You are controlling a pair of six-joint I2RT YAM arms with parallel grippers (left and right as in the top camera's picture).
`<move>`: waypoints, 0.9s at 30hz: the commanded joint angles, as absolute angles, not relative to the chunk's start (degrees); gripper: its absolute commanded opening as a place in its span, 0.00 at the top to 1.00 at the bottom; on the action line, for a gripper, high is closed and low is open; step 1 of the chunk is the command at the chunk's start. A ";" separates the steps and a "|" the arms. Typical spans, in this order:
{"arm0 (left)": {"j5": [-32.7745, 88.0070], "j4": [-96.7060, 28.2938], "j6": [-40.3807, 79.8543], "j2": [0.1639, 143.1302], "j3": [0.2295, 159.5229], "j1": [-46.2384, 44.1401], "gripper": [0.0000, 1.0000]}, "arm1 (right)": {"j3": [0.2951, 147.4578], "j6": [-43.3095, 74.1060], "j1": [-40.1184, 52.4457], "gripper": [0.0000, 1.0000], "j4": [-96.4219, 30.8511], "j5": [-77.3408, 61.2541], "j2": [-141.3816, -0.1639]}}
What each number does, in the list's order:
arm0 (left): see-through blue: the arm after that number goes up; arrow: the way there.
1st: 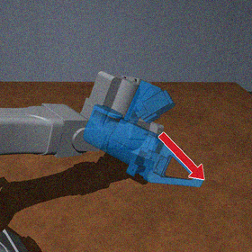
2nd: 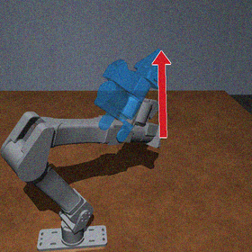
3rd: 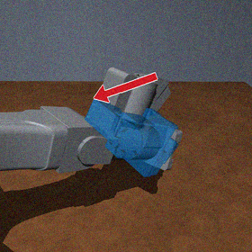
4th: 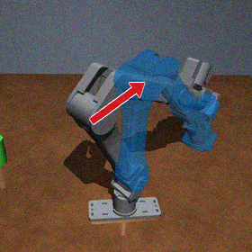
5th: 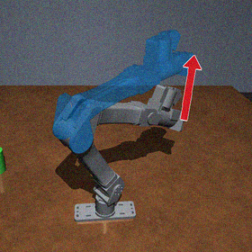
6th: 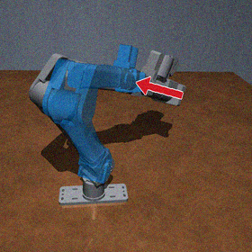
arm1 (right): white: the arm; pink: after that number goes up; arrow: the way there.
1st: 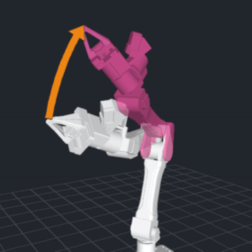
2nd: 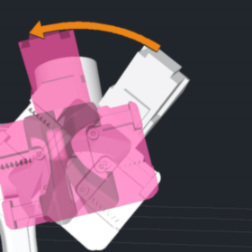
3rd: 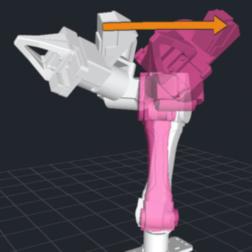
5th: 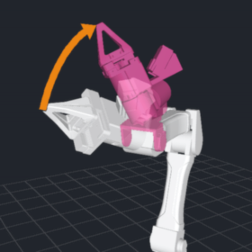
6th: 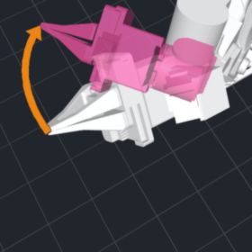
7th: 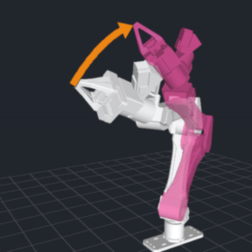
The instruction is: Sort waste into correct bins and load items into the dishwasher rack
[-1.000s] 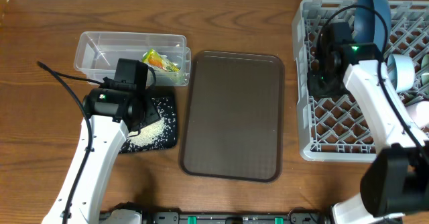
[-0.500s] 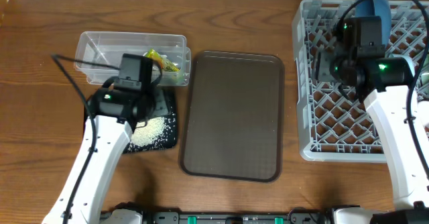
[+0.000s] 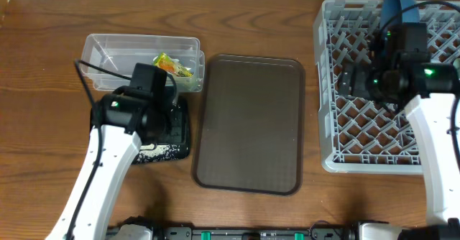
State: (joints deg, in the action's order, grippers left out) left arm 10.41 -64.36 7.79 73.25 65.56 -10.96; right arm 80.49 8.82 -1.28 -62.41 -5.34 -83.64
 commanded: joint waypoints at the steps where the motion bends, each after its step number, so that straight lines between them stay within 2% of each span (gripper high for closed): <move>1: 6.57 -64.71 10.63 67.94 66.48 -10.68 0.36 | 79.99 4.56 -2.24 0.02 -63.72 -7.97 -78.67; 8: 2.48 -60.60 11.68 53.67 61.17 -10.68 0.36 | 69.43 3.55 -2.22 0.01 -56.86 -8.03 -65.84; 16: 0.36 -59.02 11.68 34.63 53.98 -10.68 0.36 | 50.04 3.60 -2.22 0.01 -49.78 -6.15 -39.31; 22: 0.38 -57.95 11.68 30.98 53.74 -10.68 0.36 | 44.73 5.69 -2.22 0.01 -50.65 -6.66 -26.92; 27: 0.38 -58.02 11.68 31.07 53.74 -10.68 0.35 | 44.69 5.72 -2.22 0.01 -55.55 -6.66 -24.58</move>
State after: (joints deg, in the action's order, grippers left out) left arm 1.19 -58.08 10.94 31.22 54.22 -10.92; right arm 45.30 4.99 -1.98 -54.35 -7.03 -25.12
